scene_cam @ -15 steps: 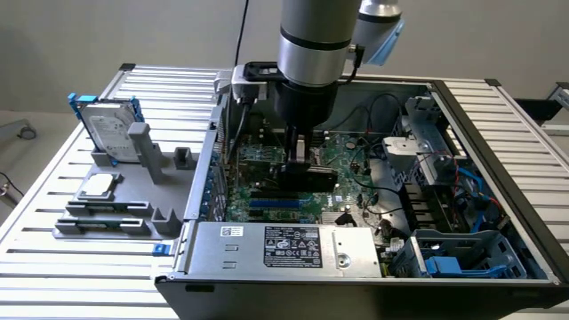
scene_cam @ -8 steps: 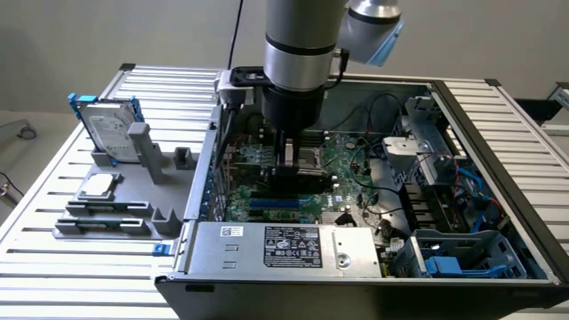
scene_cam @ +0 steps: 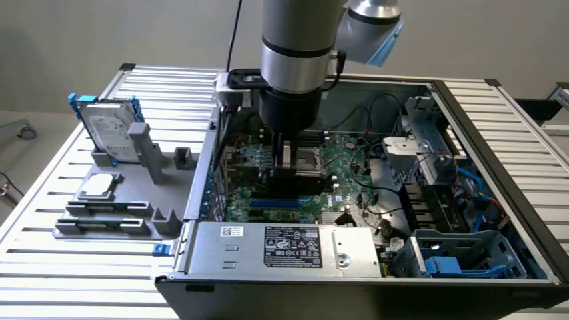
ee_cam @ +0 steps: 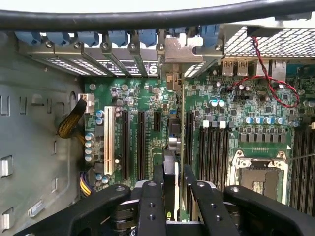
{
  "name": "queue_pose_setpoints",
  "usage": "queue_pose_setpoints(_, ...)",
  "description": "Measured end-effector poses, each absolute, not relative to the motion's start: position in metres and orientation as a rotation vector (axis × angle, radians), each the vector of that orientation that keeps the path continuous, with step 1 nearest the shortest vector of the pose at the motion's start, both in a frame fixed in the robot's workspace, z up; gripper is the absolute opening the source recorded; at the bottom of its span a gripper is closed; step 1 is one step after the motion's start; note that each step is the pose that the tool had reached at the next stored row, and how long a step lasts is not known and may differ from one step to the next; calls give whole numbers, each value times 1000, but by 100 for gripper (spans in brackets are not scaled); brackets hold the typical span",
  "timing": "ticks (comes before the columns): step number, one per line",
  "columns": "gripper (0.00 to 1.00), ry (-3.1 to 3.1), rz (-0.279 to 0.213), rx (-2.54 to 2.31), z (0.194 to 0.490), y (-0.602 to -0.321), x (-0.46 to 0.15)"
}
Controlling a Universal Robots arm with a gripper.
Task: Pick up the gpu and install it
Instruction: 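Insert the gpu into the slot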
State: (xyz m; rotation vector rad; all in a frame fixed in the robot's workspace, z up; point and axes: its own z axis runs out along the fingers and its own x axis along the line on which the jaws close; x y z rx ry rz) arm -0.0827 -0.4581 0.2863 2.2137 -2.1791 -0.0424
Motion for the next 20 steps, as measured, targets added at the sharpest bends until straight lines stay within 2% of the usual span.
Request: queue_pose_setpoints(20,26,-2172,-42,2221,278,-459,-85)
